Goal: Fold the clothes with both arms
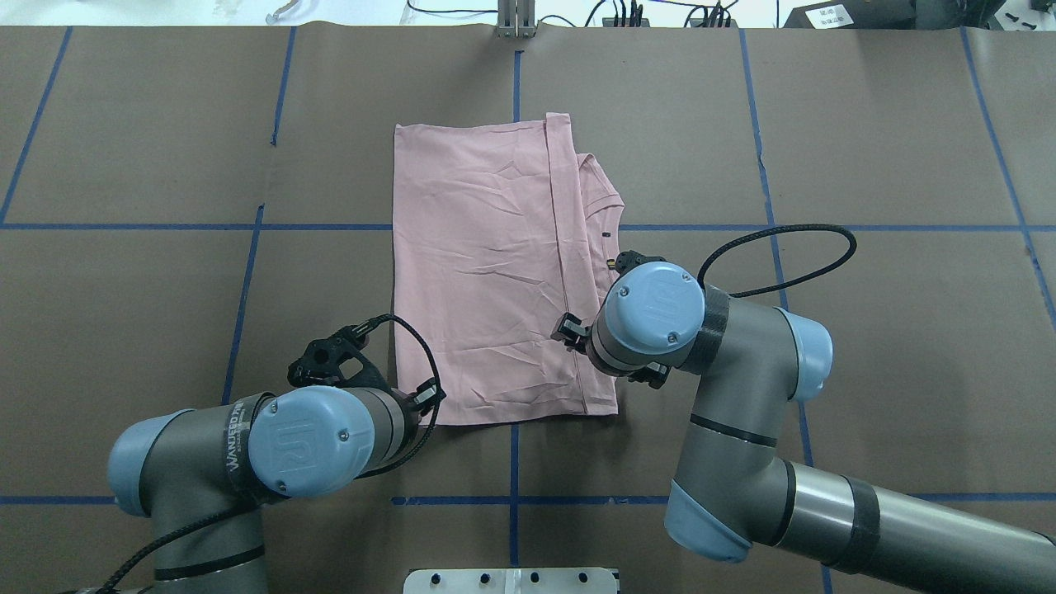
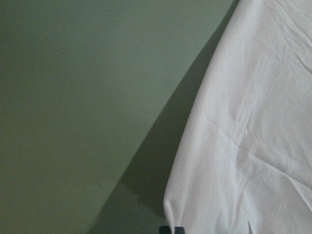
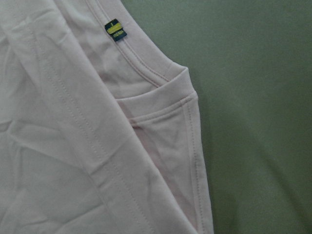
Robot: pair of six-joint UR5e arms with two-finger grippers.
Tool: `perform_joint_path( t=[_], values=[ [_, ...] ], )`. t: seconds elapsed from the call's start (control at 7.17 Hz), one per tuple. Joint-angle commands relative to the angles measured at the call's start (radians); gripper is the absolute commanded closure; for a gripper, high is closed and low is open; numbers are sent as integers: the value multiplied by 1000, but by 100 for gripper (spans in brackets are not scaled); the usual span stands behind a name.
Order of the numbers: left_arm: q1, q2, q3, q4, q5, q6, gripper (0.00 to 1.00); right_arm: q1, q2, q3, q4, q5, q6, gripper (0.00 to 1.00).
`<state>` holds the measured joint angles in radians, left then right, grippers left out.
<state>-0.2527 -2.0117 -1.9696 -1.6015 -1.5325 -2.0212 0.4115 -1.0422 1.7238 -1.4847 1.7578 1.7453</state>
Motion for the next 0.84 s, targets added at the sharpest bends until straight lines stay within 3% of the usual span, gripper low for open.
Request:
perform_joint_path(
  t=[0.0,0.7],
  values=[
    [1,1,0,0,0,-1,100,-5,-5,-7,0,0,2,0],
    [3,1,0,0,2,-1,100,-10,-13,-9,-3,2,2,8]
  ],
)
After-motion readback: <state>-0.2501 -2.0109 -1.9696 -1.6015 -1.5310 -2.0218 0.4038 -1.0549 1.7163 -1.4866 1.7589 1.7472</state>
